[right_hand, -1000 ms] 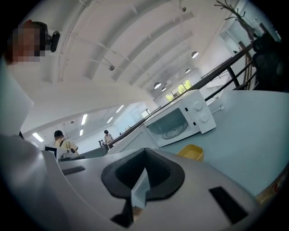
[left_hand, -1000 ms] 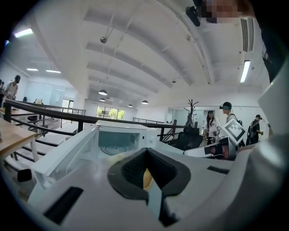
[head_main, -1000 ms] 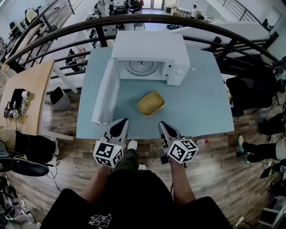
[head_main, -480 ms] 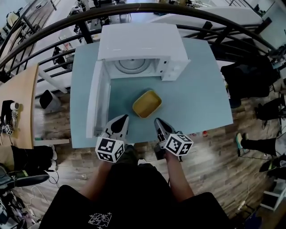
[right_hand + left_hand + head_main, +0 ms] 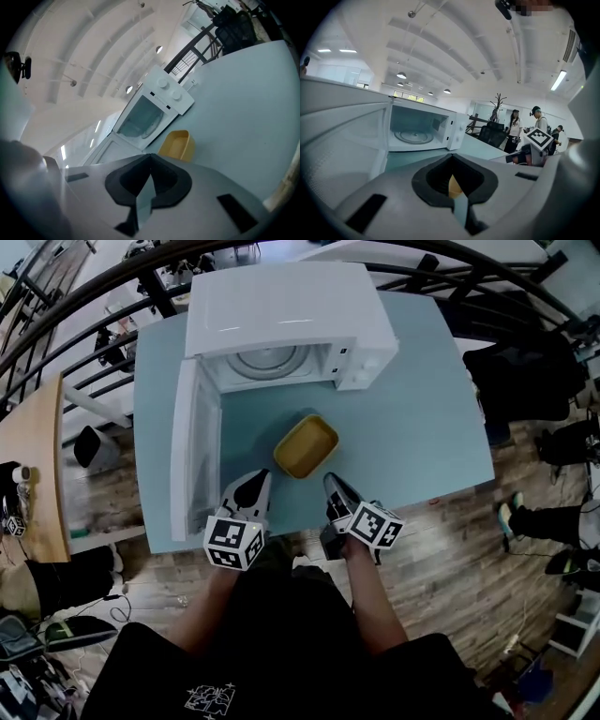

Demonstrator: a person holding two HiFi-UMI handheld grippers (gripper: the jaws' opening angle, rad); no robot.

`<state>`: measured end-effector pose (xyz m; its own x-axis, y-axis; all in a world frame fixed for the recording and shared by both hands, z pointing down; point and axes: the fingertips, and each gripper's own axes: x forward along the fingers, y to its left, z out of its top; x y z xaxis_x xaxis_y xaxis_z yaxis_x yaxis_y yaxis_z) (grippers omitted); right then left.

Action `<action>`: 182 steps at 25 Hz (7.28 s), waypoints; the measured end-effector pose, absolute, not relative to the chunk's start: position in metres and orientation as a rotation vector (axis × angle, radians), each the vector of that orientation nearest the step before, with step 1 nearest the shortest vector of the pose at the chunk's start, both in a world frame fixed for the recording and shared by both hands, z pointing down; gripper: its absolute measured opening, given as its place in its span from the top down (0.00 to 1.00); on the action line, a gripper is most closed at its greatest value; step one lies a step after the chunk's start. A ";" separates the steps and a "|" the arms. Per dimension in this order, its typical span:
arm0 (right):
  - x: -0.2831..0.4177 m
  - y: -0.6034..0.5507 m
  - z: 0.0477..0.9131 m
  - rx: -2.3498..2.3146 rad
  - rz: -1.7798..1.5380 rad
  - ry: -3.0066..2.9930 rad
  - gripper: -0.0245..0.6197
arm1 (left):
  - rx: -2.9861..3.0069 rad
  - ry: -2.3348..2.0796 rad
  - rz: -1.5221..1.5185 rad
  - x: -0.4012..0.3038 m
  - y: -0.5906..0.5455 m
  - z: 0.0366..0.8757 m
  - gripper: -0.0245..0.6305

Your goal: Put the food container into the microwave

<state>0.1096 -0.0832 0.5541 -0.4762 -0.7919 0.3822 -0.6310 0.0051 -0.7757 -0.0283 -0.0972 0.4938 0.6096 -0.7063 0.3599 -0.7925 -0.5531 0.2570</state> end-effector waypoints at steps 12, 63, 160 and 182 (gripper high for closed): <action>0.119 -0.096 0.591 -1.563 -1.547 2.009 0.95 | 2.420 -1.128 0.326 0.001 -0.108 0.528 0.95; 0.106 -0.131 0.647 -1.443 -1.770 1.739 0.88 | 2.377 -1.105 0.438 0.003 -0.148 0.575 0.95; 0.049 -0.351 0.589 -1.249 -1.671 1.633 0.93 | 2.227 -1.470 0.212 -0.040 -0.303 0.529 0.95; 0.035 -0.388 0.591 -1.233 -1.632 1.556 0.93 | 2.196 -1.487 0.191 -0.046 -0.325 0.537 0.95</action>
<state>0.0353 -0.3877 0.5912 -0.4170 -0.8785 0.2331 -0.1910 -0.1661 -0.9674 -0.0460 -0.3247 0.5368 0.4006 -0.8374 0.3719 -0.9042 -0.2959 0.3079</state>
